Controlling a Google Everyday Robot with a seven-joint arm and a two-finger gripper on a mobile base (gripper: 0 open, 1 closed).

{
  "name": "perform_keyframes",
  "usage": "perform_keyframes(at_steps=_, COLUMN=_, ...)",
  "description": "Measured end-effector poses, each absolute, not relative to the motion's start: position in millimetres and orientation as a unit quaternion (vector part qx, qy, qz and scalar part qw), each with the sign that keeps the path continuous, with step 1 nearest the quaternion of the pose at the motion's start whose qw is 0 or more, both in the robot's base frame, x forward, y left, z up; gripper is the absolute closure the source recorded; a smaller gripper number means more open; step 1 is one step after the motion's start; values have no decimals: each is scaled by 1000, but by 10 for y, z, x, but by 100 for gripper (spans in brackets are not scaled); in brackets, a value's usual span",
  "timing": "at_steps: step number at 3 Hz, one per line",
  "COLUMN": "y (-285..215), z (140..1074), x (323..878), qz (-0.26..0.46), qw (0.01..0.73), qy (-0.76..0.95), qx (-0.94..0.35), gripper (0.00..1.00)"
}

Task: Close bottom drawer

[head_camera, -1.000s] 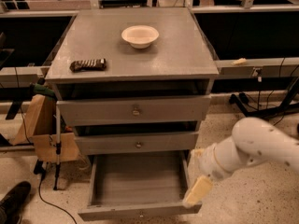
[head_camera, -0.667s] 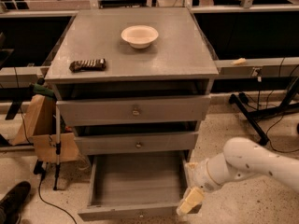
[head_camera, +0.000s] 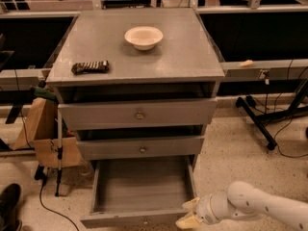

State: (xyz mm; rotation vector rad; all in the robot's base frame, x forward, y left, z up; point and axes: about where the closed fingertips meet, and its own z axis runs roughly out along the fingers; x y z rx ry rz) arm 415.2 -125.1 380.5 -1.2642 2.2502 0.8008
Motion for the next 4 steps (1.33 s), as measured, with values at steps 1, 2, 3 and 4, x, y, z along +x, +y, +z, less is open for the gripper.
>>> perform_keyframes(at_steps=1, y=-1218, z=2908, x=4180, qz=301, qw=246, qy=825, qx=-411, gripper=73)
perform_keyframes(at_steps=2, y=-1206, z=2414, x=4263, qz=308, qw=259, qy=827, qx=-392, gripper=96)
perform_keyframes(at_steps=3, y=-1178, z=2016, x=4376, qz=314, qw=266, qy=827, qx=-384, gripper=100)
perform_keyframes(at_steps=4, y=-1113, z=1783, x=4542, qz=314, qw=270, qy=825, qx=-385, gripper=81)
